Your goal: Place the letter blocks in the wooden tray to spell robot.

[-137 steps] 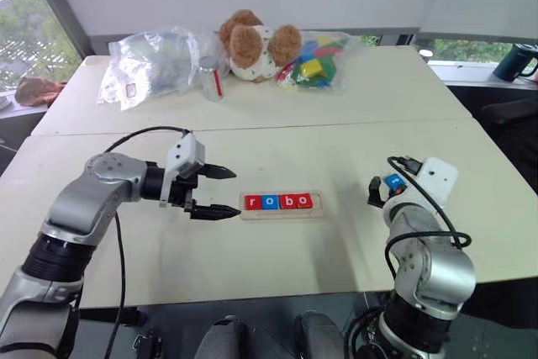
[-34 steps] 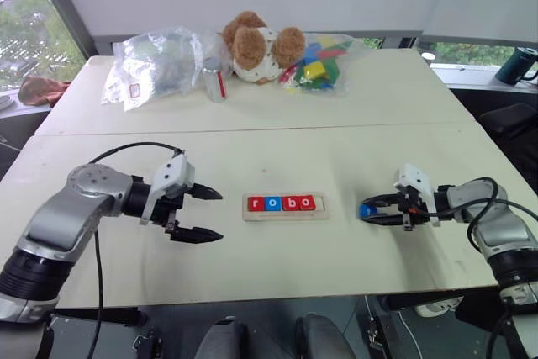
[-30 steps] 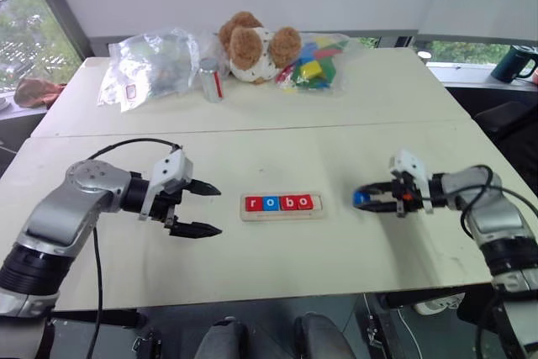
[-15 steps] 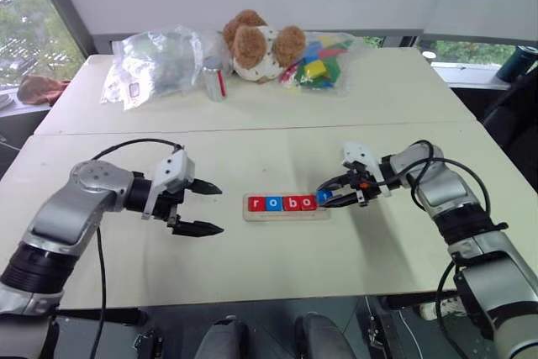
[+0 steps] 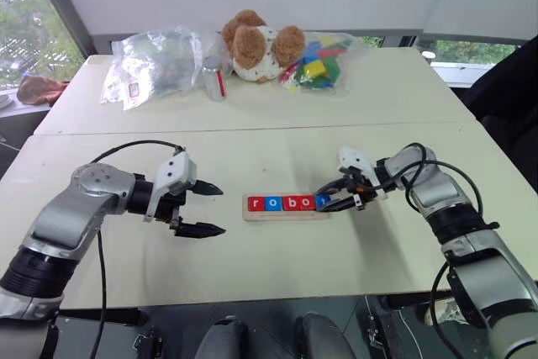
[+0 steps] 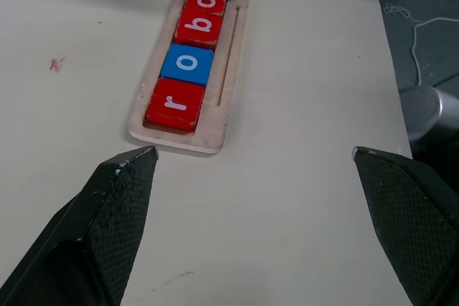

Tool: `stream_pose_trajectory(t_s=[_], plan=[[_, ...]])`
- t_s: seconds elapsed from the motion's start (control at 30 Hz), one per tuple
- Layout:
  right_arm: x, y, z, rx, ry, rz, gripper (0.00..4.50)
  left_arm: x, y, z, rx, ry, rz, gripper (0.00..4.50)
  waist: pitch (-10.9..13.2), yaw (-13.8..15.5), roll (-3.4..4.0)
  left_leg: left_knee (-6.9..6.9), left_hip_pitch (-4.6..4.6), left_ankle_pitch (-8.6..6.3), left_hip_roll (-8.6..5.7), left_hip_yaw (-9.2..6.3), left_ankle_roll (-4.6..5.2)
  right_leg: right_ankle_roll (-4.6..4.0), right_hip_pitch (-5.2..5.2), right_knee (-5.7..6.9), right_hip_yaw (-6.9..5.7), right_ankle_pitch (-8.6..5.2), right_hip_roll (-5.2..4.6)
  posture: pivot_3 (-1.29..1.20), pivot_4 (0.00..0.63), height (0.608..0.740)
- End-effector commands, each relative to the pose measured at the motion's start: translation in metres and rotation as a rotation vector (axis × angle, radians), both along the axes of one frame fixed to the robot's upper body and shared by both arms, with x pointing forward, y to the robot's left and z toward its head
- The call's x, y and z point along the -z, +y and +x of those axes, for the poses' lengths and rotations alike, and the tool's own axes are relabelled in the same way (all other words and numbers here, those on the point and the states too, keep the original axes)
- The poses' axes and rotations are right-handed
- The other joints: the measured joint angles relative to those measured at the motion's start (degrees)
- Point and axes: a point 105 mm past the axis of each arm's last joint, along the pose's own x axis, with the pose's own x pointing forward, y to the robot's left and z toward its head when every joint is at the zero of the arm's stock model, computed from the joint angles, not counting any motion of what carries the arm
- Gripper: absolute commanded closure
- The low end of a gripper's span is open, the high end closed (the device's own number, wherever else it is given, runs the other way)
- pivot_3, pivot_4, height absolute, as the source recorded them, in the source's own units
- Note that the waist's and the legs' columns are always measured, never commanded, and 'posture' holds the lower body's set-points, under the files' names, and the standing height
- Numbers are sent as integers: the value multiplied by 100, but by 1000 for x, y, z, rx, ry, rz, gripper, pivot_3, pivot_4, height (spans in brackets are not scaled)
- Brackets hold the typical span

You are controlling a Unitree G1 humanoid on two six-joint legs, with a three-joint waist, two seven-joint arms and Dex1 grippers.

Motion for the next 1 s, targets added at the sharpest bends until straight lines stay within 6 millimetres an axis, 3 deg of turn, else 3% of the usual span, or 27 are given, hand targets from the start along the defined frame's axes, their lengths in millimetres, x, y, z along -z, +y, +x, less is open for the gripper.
stream_pose_trajectory(t_s=[0.03, 0.33, 0.53, 0.57, 0.77, 1.0], plan=[[-11, 6, 3, -15, -37, 14, 3365, -10, -2, -1, 9, -30, -25, 0, 0, 0, 0, 0, 0, 0, 0, 0, 0, 0, 0, 0, 0, 0, 0, 0, 150, 740], [-8, 7, 6, 5, -53, 22, 3365, -10, -3, 0, 6, -34, -29, 0, 0, -1, 0, 0, 0, 1, 0, 0, -2, 0, 0, 0, 0, 0, 0, 0, 150, 740], [-10, 8, 8, 16, -68, 28, 383, -10, -4, 0, 7, -31, -33, 0, 0, -1, 0, 0, 0, 9, 0, 0, -15, 0, 0, 0, 0, 0, 0, 0, 150, 740], [-12, 8, 8, 19, -75, 31, 89, -10, -4, 0, 7, -32, -34, 0, 0, -1, 0, 0, 0, 9, 0, 0, -15, 0, 0, 0, 0, 0, 0, 0, 150, 740], [-36, 2, 8, 62, -151, 82, 89, -10, -3, 1, 3, -34, -37, 0, 0, 6, 0, 0, -1, 8, 0, 0, -13, 0, 0, 1, 0, 0, 0, 0, 150, 740], [-28, -17, 1, 110, -186, 47, 89, -11, -4, 2, 1, -30, -41, 0, 0, 5, 0, 1, -2, -3, -2, -2, 5, 0, 2, -1, -2, 0, -2, 0, 150, 740]])
